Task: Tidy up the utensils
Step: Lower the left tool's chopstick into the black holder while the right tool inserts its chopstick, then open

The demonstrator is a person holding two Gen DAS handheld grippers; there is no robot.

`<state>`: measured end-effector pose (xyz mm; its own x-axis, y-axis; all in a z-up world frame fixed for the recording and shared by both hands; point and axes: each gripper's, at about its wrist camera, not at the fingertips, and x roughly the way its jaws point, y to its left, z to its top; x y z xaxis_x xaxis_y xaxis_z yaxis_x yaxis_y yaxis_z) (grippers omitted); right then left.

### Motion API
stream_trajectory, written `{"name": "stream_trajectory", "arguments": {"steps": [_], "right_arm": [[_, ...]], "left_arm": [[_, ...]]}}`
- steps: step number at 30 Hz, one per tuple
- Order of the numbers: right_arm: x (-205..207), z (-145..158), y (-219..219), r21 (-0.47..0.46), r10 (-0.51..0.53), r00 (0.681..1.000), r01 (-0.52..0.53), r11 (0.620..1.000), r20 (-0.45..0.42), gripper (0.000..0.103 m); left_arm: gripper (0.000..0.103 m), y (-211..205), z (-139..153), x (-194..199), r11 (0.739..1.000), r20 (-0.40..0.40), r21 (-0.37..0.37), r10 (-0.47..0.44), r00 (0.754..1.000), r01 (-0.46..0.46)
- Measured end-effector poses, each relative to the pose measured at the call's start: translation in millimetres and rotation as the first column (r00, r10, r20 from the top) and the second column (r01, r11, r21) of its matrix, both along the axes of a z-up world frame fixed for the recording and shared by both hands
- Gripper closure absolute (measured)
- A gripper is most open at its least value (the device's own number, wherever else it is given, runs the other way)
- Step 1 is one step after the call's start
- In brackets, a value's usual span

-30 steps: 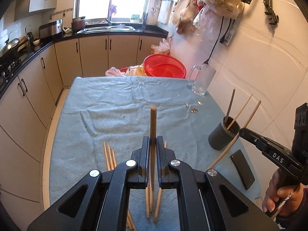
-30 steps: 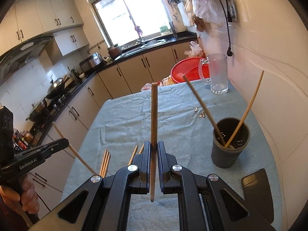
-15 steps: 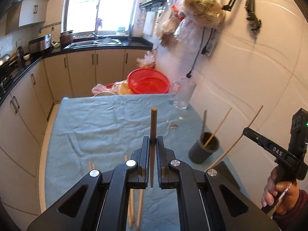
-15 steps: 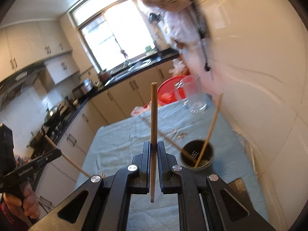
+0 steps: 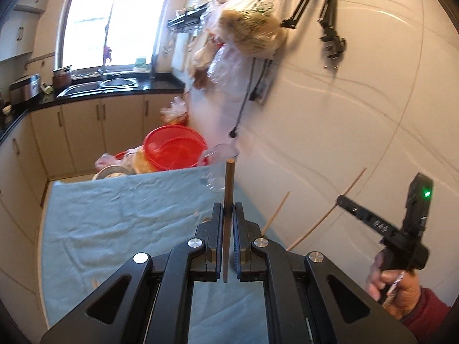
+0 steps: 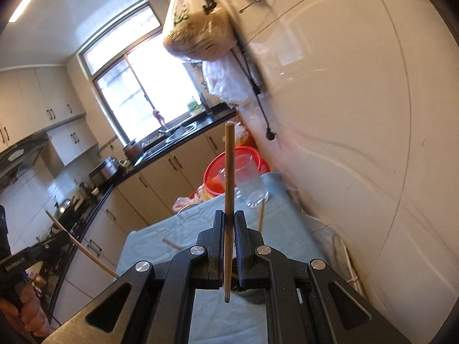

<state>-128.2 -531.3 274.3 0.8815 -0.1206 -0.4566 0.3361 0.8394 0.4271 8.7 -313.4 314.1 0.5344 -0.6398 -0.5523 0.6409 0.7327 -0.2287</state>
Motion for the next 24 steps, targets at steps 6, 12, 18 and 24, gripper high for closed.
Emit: {"name": "stream_trajectory", "arguments": {"steps": [6,12,18,24], "right_arm": [[11,1,-20,0.003,-0.019,1.0,0.019,1.0,0.002,0.096],[28,-11,-30,-0.002,-0.014,1.0,0.014,1.0,-0.019,0.096],[48,-40,-34,-0.004,0.005,0.997,-0.006,1.0,-0.082,0.096],[65,-65,-34,0.017,0.035,0.989,-0.033,0.999,-0.142,0.096]], "left_arm": [[0.097,-46,11,7,0.999,0.012,-0.013,-0.045,0.999,0.045],[0.097,-86,-3,21,0.999,0.0,0.012,-0.046,0.999,0.046],[0.097,-112,-36,31,0.997,-0.048,0.053,-0.048,0.998,0.051],[0.097,-120,-64,33,0.993,-0.077,0.109,-0.044,0.996,0.052]]}}
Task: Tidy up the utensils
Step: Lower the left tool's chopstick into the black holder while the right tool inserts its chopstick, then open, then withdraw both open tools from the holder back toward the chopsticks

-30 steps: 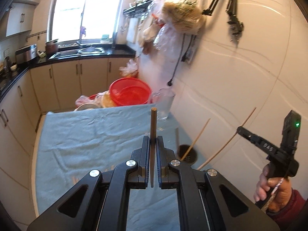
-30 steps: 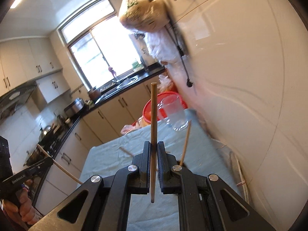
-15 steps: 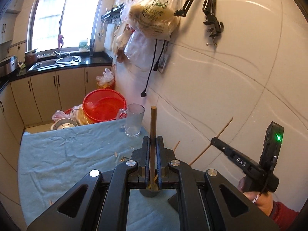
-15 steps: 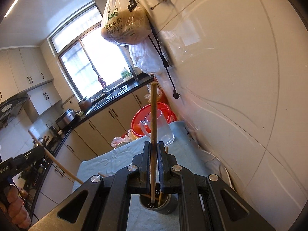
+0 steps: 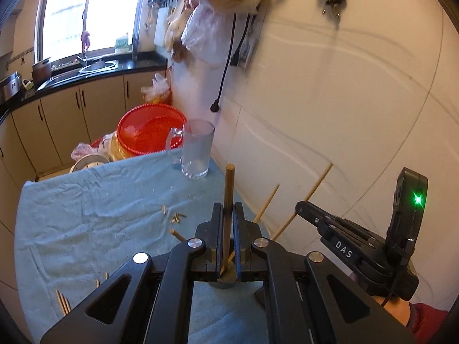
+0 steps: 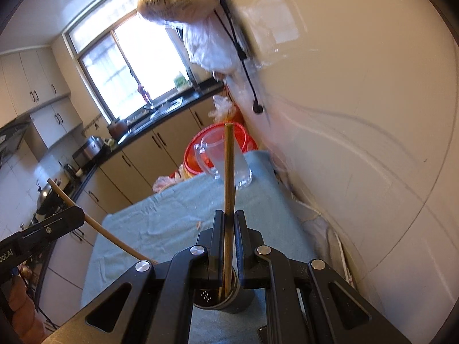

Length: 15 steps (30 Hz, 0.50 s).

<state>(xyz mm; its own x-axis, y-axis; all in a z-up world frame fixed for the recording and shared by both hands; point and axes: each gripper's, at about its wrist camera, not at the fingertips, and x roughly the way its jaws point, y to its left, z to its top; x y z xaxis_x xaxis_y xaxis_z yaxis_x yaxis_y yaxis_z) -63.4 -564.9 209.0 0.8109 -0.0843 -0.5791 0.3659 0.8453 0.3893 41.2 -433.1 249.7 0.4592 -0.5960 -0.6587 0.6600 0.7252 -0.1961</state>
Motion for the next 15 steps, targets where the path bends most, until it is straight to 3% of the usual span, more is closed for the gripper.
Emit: {"name": "stream_trajectory", "arguments": {"steps": [7,15], "right_arm": [[15,-25,5,0.033,0.035,0.998,-0.033,0.999,-0.058,0.096],[20,-37,3,0.071,0.056,0.995,-0.05,0.996,-0.087,0.094]], "left_arm": [[0.097,-2,-27,5,0.998,-0.039,0.061,0.009,0.999,-0.007],[0.097,0,-32,10,0.997,-0.041,0.073,0.024,0.999,-0.021]]}}
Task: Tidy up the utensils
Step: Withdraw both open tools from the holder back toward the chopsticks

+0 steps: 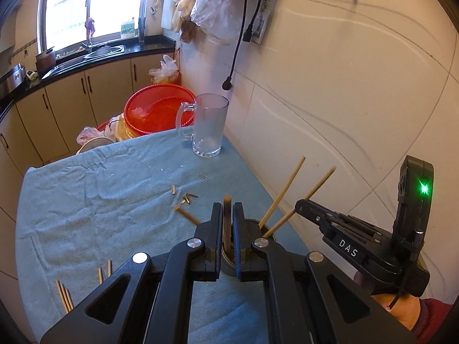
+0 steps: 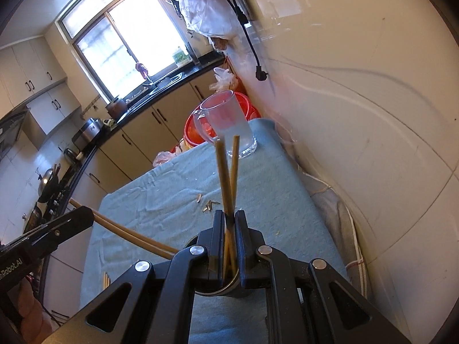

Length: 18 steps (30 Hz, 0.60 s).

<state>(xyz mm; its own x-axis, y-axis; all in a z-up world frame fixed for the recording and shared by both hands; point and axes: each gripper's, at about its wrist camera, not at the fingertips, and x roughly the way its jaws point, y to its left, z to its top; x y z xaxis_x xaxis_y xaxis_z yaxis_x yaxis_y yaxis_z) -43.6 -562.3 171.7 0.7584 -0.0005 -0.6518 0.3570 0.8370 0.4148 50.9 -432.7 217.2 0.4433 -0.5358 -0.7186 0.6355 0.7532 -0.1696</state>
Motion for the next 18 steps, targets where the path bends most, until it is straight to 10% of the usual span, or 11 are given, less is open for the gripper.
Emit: {"name": "stream_trajectory", "arguments": {"steps": [4,12,18], "right_arm": [[-5,8,-1,-0.015,-0.004,1.0,0.004,1.0,0.013,0.08],[-43,34,-11,-0.102,-0.114,0.991,0.121,0.987,0.068,0.016],[-65,39,-10,-0.186,-0.17,0.984,0.176,0.966,0.051,0.007]], "left_arm": [[0.085,5,6,0,1.0,0.0,-0.018,0.015,1.0,-0.015],[0.025,54,38,-14,0.988,0.111,-0.108,0.125,0.986,-0.113],[0.009,119,44,-12,0.953,0.148,-0.138,0.287,0.946,-0.268]]}}
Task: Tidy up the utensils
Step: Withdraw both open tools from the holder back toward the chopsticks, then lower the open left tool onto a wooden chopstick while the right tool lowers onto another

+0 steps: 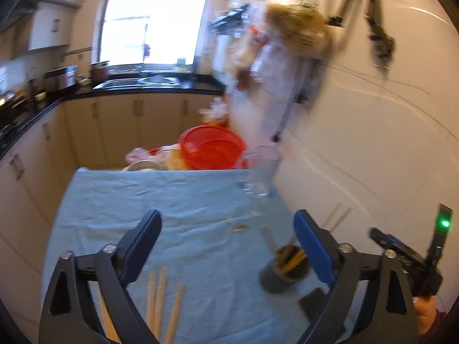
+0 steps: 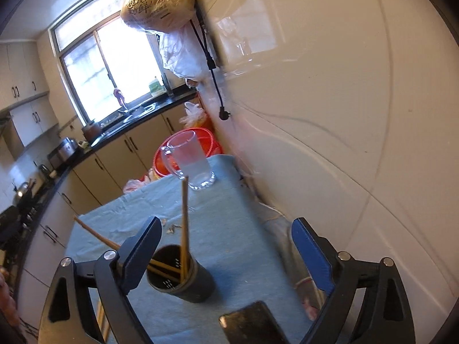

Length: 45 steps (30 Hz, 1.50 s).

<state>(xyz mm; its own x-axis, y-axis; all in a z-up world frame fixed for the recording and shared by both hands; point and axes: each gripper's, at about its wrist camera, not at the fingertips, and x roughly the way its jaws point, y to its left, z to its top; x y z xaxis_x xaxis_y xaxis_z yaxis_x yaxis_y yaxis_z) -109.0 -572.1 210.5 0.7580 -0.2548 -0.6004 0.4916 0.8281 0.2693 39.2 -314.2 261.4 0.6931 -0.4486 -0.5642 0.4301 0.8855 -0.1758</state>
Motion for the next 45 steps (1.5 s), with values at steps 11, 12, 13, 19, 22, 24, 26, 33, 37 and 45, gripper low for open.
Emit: {"name": "stream_trajectory", "arguments": {"steps": [11,12,13,19,22,24,26,33,37,45], "right_arm": [[5,-34,79,0.085,0.292,0.953,-0.286,0.954,-0.075,0.007],[8,-38,89,0.097,0.323,0.943,-0.316,0.944,-0.081,0.007],[11,-41,100,0.105,0.356,0.93,-0.347,0.932,-0.088,0.007],[32,-61,155,0.153,0.482,0.868,-0.463,0.873,-0.118,0.007],[45,-75,176,0.193,0.514,0.846,-0.486,0.853,-0.141,0.007],[55,-82,184,0.212,0.521,0.839,-0.486,0.848,-0.16,0.007],[67,-91,199,0.234,0.534,0.823,-0.49,0.84,-0.194,0.008],[103,-113,240,0.25,0.545,0.788,-0.487,0.837,-0.286,0.033],[121,-125,255,0.271,0.547,0.772,-0.478,0.836,-0.324,0.048],[153,-152,270,0.329,0.514,0.752,-0.403,0.854,-0.412,0.063]], "left_arm": [[0.009,124,-56,-2,0.967,-0.12,0.068,0.251,0.961,-0.244],[0.009,136,-63,-4,0.962,-0.136,0.079,0.269,0.953,-0.26],[0.009,146,-68,-5,0.959,-0.149,0.084,0.28,0.948,-0.27],[0.009,189,-105,-14,0.951,-0.243,0.124,0.306,0.92,-0.283],[0.009,202,-121,-17,0.95,-0.287,0.144,0.307,0.907,-0.276],[0.009,208,-131,-18,0.951,-0.308,0.159,0.303,0.902,-0.265],[0.009,215,-140,-19,0.951,-0.322,0.178,0.3,0.898,-0.254],[0.034,223,-156,-15,0.96,-0.341,0.225,0.237,0.91,-0.166],[0.048,222,-166,-8,0.971,-0.371,0.221,0.173,0.912,-0.095],[0.064,214,-188,16,0.986,-0.465,0.168,0.061,0.883,0.02]]}}
